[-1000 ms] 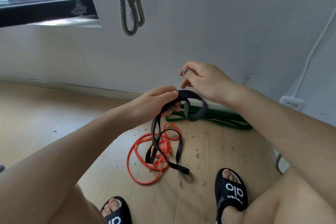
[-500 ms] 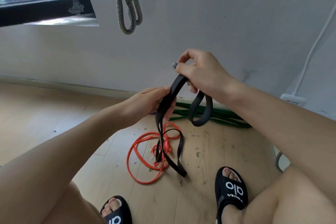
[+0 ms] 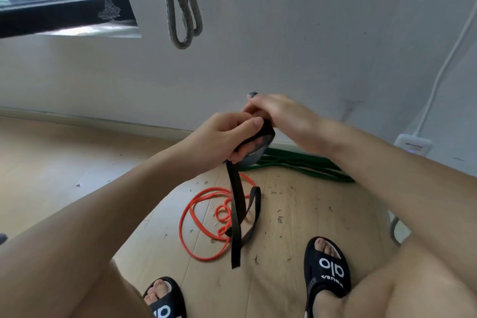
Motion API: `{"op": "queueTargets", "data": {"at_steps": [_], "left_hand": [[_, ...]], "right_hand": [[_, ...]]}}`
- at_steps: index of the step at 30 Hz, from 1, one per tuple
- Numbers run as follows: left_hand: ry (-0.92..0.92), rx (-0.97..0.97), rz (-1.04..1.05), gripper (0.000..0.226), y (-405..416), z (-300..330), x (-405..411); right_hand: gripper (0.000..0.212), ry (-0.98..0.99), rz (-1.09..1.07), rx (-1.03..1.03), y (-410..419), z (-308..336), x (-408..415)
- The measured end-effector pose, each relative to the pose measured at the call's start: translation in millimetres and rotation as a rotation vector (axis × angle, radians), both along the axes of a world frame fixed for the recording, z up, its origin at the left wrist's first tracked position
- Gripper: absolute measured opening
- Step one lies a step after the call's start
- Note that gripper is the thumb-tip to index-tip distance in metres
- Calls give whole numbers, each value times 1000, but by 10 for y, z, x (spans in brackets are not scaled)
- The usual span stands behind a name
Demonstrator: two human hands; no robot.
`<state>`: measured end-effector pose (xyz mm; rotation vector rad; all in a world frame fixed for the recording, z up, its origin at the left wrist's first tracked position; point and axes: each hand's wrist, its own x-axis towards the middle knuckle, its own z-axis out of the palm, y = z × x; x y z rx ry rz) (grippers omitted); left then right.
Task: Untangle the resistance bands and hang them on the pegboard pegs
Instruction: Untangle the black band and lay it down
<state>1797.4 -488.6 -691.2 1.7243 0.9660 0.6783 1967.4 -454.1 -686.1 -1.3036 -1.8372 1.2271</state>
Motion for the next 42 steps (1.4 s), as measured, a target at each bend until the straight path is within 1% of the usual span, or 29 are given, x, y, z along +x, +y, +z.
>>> {"op": "queueTargets", "data": {"at_steps": [2,4,7,9,12,16,21,22,25,27,29,30,31,32,35,36,37,39,42], "left_hand": [[3,-28,21,37,5,-9,-17],[16,-42,26,38,18,-23,-74],[47,-80,7,41,25,-32,-152],[92,-90,-27,43,23,-49,-170],[167,-43,-25,44,11,-86,-183],[179,25,31,48,7,-60,-179],[287,-13,33,45,56,-99,-314],[279,-6,45,42,55,-92,-331],[126,-15,70,33,70,-58,-346],[64,-19,66,30,57,-39,-339],[33,-9,76,29,24,-10,-309],[18,-4,83,28,5,13,-280],[6,5,83,28,-15,40,-245],[-2,17,75,27,-35,67,-204],[-5,29,35,28,-78,97,-91],[-8,20,37,29,-80,95,-69],[-10,8,47,31,-74,86,-64],[4,-9,70,33,-50,69,-104],[97,-34,43,42,-6,0,-220]], "right_hand": [[47,-20,53,2,-29,-42,-75],[45,-37,54,18,-44,-18,-88],[35,-194,-14,214,-57,116,-44],[23,-215,-67,314,-62,179,2],[22,-218,-143,392,-37,207,81],[21,-241,-226,453,-9,245,140],[23,-194,-316,439,42,264,307],[24,-193,-332,434,49,258,329],[24,-195,-369,401,76,232,357],[24,-289,-354,342,81,198,381],[30,-433,-270,204,78,133,396],[35,-462,-215,124,74,94,381],[40,-443,-163,56,62,63,347],[45,-375,-115,3,49,43,300],[54,-32,25,-110,-24,64,121],[54,60,77,-145,-54,74,66],[53,99,119,-150,-80,73,15],[45,30,122,-54,-100,63,-40],[26,-71,15,126,-57,135,13]]}}
